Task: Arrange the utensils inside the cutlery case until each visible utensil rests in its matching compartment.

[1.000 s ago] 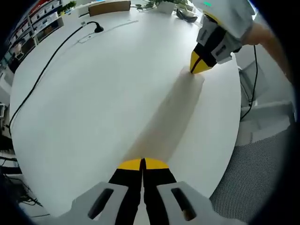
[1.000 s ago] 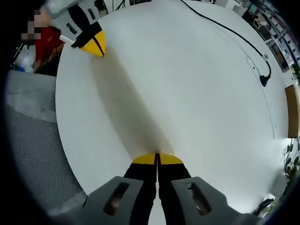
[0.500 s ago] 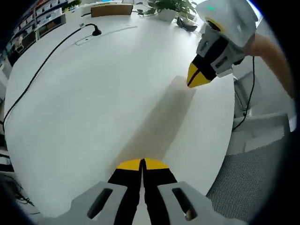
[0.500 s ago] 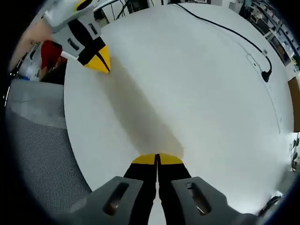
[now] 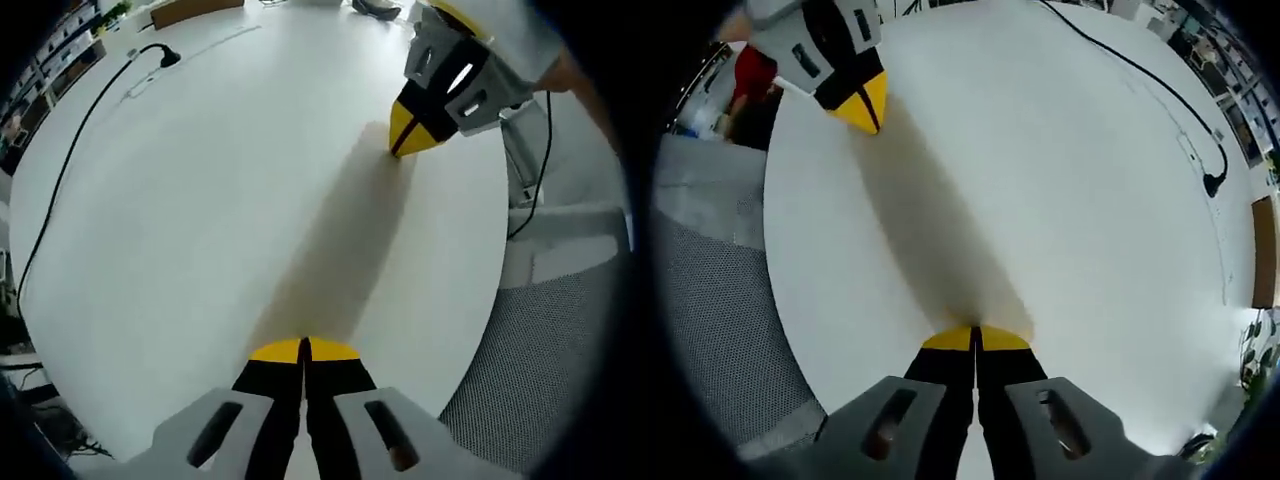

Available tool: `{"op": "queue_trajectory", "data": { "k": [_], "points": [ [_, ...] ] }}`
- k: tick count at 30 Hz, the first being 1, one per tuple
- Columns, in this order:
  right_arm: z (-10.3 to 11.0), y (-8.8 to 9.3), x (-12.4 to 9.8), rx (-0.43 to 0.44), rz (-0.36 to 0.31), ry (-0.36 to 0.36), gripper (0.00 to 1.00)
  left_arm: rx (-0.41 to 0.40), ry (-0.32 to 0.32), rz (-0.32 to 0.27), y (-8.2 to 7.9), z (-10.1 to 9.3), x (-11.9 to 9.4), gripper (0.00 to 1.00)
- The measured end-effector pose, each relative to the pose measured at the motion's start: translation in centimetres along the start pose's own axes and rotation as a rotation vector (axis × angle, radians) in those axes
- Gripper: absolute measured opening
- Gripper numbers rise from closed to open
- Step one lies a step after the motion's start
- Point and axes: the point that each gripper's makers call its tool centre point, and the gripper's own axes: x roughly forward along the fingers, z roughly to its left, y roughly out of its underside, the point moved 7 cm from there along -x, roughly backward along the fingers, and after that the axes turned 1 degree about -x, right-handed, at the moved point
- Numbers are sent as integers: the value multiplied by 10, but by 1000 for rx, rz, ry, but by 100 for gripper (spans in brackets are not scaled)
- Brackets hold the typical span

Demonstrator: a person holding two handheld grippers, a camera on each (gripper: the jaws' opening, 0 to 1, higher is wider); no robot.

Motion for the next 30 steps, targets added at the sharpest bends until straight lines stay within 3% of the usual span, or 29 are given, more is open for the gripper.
{"op": "queue_trajectory", "data": {
  "k": [4,6,7,8,9,10,11,12,14,16,18,19,21,24,26,30],
  "points": [
    [-6,-2,0,54,23,-20,0,39,-13,7,-1,-3,-1,0],
    [-7,3,-2,169,-32,-65,0,35,-4,-40,2,-3,-3,0],
    [-8,4,-3,177,-79,-77,0,2,1,-69,5,-3,-4,1],
    [-8,3,-13,170,-189,-59,0,-71,-7,-107,9,-1,-12,1],
    [-13,1,-20,155,-259,-12,1,-94,-17,-183,8,0,-18,5],
    [-14,3,-30,118,-302,28,10,-66,3,-289,8,0,-25,13],
    [-9,0,-36,-7,-362,18,18,-55,14,-305,12,-1,-28,18],
    [-5,1,-37,-56,-391,10,29,-13,-8,-287,19,2,-28,22],
    [-2,6,-34,-146,-362,4,57,127,-90,-323,22,8,-28,35],
    [0,9,-27,-222,-352,-14,73,189,-122,-359,24,9,-24,57],
    [-6,16,-15,-269,-308,-3,73,86,-83,-390,30,11,-16,73],
    [-7,18,-12,-275,-290,4,73,61,-69,-394,31,11,-13,76],
    [-5,19,-4,-295,-289,10,74,95,-63,-423,31,11,-6,80],
    [-7,19,9,-321,-291,-16,81,143,-40,-406,33,5,9,89],
    [-9,18,15,-325,-296,-25,82,158,-43,-411,33,7,13,85],
    [-11,17,22,-337,-303,-34,67,154,-31,-420,29,11,18,72]
  ]
}}
